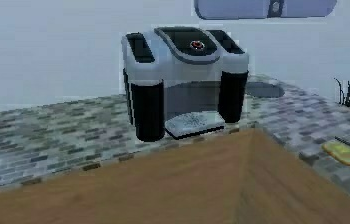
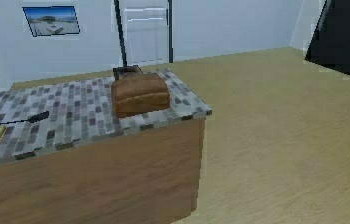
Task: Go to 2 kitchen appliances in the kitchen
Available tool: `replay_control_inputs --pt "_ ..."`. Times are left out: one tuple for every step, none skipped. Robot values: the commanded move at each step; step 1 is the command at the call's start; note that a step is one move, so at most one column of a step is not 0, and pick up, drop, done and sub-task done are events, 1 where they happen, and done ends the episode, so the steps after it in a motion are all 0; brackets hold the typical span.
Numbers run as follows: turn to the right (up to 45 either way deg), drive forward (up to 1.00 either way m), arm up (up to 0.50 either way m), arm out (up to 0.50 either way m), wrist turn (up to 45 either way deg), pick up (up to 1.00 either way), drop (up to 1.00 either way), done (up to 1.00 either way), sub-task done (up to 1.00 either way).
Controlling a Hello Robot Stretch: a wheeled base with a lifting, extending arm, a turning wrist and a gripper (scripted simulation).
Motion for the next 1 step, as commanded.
replay_control_inputs --pt "0.0 0.0 0.0 0.0 0.0 0.0 0.0 1.0 0.0"
